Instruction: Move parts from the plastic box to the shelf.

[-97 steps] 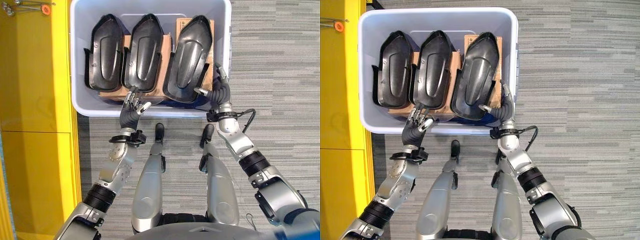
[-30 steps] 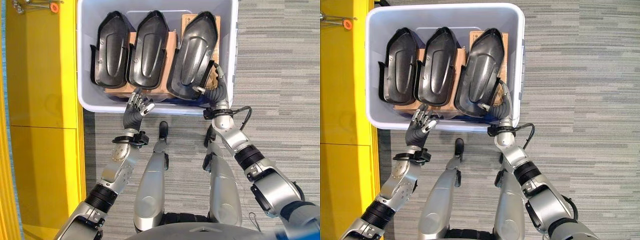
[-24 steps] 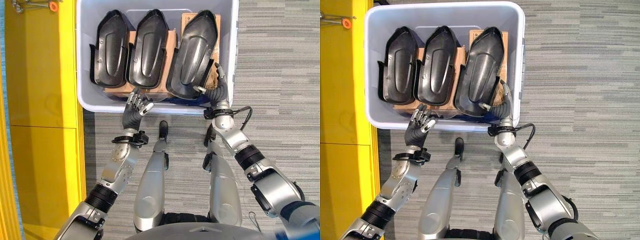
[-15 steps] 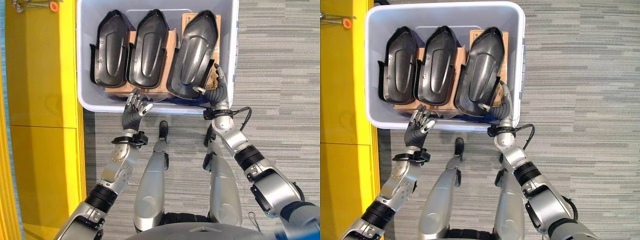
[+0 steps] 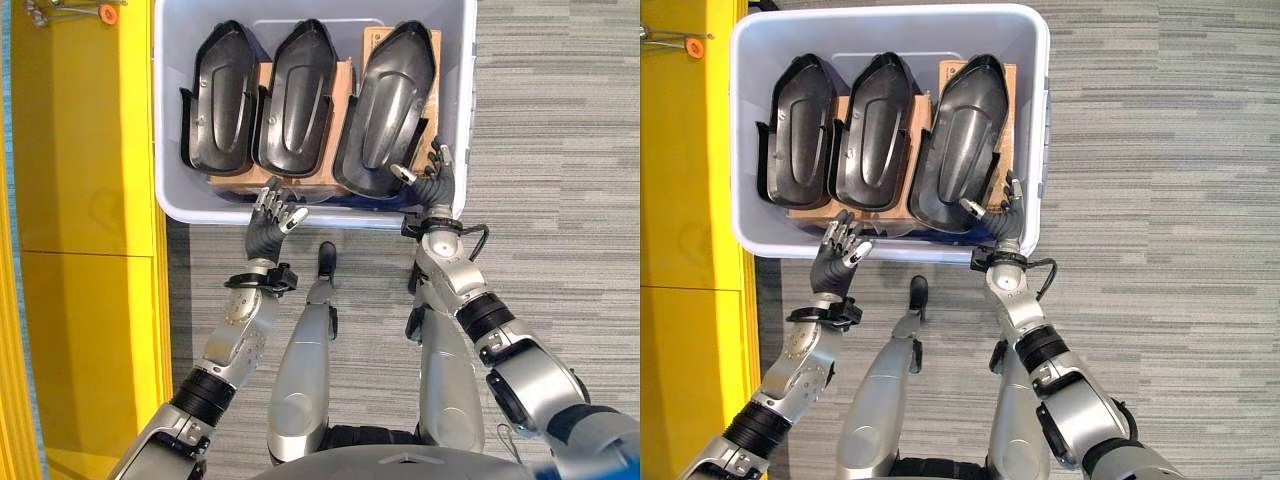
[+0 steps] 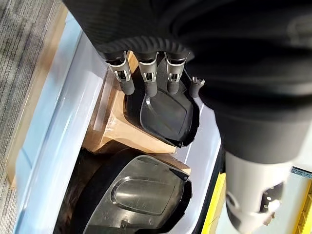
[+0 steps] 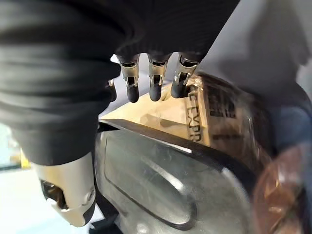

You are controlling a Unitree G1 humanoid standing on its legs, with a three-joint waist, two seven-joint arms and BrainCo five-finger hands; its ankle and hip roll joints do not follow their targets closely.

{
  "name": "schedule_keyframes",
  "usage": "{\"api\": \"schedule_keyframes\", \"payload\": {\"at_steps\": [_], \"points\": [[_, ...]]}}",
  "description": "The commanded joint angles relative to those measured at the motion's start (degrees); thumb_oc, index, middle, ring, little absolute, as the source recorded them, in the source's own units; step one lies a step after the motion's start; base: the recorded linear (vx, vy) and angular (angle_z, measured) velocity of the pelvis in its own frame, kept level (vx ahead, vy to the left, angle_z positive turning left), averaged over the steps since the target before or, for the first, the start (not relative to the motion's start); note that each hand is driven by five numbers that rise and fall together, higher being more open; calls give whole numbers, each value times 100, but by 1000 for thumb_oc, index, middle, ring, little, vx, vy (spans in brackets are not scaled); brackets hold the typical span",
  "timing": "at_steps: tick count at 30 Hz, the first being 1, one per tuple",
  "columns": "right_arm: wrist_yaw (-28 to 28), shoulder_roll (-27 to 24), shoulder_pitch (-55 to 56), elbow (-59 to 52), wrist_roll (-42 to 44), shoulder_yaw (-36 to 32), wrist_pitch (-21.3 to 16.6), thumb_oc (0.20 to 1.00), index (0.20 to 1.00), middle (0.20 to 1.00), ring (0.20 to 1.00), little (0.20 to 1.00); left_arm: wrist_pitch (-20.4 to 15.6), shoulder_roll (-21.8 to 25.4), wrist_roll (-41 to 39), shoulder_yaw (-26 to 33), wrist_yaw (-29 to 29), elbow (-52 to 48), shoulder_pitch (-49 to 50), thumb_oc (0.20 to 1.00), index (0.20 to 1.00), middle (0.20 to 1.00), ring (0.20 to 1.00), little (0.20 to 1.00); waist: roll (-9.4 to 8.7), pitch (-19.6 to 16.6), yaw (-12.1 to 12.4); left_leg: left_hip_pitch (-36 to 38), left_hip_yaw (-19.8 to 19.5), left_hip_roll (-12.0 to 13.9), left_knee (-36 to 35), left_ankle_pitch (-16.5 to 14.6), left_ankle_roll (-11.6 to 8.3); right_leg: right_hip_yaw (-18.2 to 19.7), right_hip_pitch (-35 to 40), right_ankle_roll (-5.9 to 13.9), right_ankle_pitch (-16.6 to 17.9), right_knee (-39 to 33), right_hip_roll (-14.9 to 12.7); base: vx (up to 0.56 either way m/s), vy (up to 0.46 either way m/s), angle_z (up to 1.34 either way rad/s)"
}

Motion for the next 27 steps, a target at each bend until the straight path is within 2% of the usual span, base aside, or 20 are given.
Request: {"api": "schedule_keyframes", "payload": {"at_steps": [1,17,27], "points": [[95,135,-98,-124,236,-39,-367,1000,1000,1000,1000,1000,-181,12,94,1,2,-239,69,1000,1000,1000,1000,1000,118,-101,-18,-115,95,-122,289,-433,277,140,100,310,-465,393,-324,0,0,0],[-455,34,-615,507,-543,-21,-70,1000,1000,1000,1000,1000,-205,121,186,-97,66,-343,31,1000,1000,1000,1000,1000,149,-101,122,-253,24,-155,340,-444,294,56,44,317,-488,408,-339,1,0,1],[-628,60,-1032,1181,-465,-101,3,1000,1000,1000,1000,1000,-206,179,210,-168,102,-346,-11,1000,1000,1000,1000,1000,168,-101,232,-414,-15,-200,406,-464,310,6,-20,336,-481,421,-376,13,12,3]]}}
